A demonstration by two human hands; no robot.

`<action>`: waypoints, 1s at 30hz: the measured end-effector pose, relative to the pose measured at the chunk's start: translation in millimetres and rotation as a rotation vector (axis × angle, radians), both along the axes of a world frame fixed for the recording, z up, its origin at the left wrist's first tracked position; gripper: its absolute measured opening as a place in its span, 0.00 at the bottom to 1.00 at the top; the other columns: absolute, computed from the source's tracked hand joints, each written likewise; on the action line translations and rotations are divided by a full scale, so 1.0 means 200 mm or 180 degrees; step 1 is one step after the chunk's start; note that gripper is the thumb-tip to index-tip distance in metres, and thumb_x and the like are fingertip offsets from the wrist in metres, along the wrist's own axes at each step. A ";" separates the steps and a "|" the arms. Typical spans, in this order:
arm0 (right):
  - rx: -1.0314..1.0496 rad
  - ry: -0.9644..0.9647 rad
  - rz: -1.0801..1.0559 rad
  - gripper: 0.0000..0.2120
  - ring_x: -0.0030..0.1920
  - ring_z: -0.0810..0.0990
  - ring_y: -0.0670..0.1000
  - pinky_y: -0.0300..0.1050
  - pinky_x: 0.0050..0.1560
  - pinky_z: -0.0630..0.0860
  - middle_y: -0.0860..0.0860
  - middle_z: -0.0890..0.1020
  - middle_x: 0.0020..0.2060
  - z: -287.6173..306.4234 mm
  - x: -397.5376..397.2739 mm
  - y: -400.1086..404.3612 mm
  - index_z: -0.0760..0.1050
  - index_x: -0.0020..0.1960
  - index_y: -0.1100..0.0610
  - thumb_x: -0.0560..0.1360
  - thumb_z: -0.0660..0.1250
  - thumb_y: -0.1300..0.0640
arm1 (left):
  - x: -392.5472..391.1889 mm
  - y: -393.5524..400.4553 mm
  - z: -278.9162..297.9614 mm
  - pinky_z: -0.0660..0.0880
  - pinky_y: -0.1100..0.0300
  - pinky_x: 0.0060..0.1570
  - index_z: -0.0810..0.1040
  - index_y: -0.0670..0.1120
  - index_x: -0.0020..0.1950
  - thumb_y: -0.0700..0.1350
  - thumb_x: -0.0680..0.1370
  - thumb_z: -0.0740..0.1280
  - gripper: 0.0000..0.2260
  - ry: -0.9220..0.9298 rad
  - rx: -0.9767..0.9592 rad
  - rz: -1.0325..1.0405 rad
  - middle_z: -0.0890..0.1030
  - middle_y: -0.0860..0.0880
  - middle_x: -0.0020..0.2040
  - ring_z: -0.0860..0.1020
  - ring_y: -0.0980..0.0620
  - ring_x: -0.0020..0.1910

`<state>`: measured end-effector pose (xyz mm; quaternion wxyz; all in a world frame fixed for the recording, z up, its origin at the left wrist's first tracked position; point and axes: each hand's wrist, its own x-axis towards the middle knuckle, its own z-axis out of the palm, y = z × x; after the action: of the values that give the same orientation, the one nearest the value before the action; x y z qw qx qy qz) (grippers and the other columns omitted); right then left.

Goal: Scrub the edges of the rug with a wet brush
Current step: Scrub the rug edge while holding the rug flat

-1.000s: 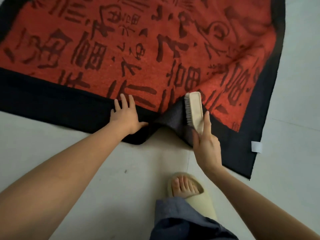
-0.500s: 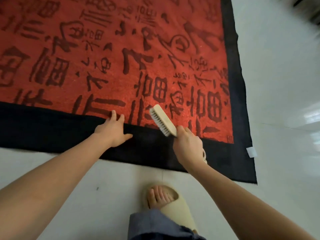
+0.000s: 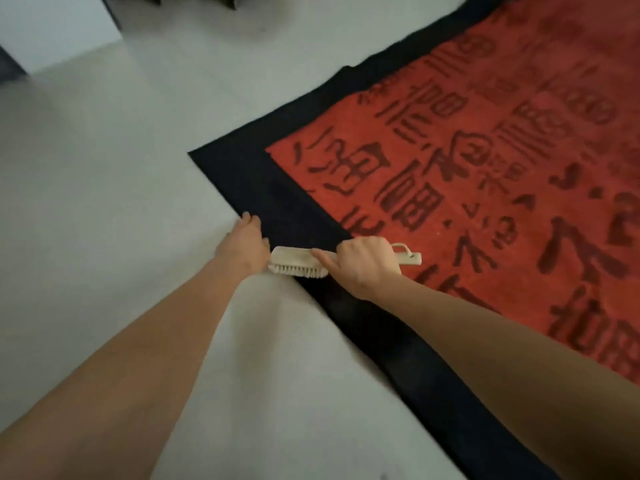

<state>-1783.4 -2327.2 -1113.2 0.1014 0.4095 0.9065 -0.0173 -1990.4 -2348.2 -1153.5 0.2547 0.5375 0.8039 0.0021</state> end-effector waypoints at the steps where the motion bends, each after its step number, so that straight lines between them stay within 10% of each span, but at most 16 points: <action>1: 0.0116 -0.0029 0.0142 0.18 0.48 0.81 0.56 0.46 0.38 0.67 0.52 0.82 0.47 -0.02 -0.09 0.06 0.76 0.59 0.48 0.84 0.49 0.45 | -0.07 0.00 -0.02 0.60 0.49 0.72 0.61 0.38 0.75 0.41 0.83 0.55 0.21 -0.0076 0.0142 0.0120 0.59 0.41 0.77 0.61 0.40 0.75; 6: 0.0656 -0.0337 0.1268 0.21 0.47 0.80 0.56 0.47 0.31 0.62 0.52 0.75 0.48 -0.17 -0.48 0.37 0.62 0.70 0.48 0.79 0.57 0.62 | -0.35 0.04 -0.08 0.54 0.56 0.75 0.61 0.42 0.78 0.38 0.83 0.54 0.21 -0.0500 0.0767 0.0886 0.56 0.46 0.80 0.58 0.47 0.78; 20: 0.0790 -0.0214 0.1330 0.13 0.45 0.80 0.59 0.49 0.36 0.69 0.54 0.79 0.46 -0.27 -0.73 0.70 0.71 0.61 0.53 0.83 0.51 0.52 | -0.49 0.26 -0.15 0.59 0.61 0.71 0.68 0.49 0.75 0.51 0.84 0.57 0.20 -0.1241 0.1328 0.0988 0.70 0.52 0.74 0.67 0.53 0.73; 25: 0.0767 -0.0052 0.1308 0.17 0.43 0.81 0.60 0.48 0.37 0.71 0.55 0.82 0.43 -0.25 -0.74 0.73 0.76 0.57 0.54 0.84 0.49 0.51 | -0.49 0.31 -0.10 0.66 0.55 0.67 0.73 0.49 0.72 0.56 0.85 0.49 0.23 -0.0604 0.0885 0.0733 0.75 0.46 0.69 0.72 0.45 0.68; 30: 0.0799 0.0508 0.2108 0.26 0.17 0.73 0.57 0.39 0.25 0.59 0.55 0.74 0.19 -0.28 -0.56 0.75 0.74 0.25 0.57 0.77 0.52 0.51 | -0.47 0.28 -0.13 0.57 0.56 0.73 0.58 0.46 0.79 0.55 0.85 0.45 0.25 -0.0334 0.0635 0.0342 0.61 0.47 0.78 0.61 0.49 0.76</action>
<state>-1895.3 -2177.8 -1169.1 -0.0207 0.1004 0.9901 0.0959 -2083.6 -2291.4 -1179.4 0.2412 0.5154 0.8129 0.1239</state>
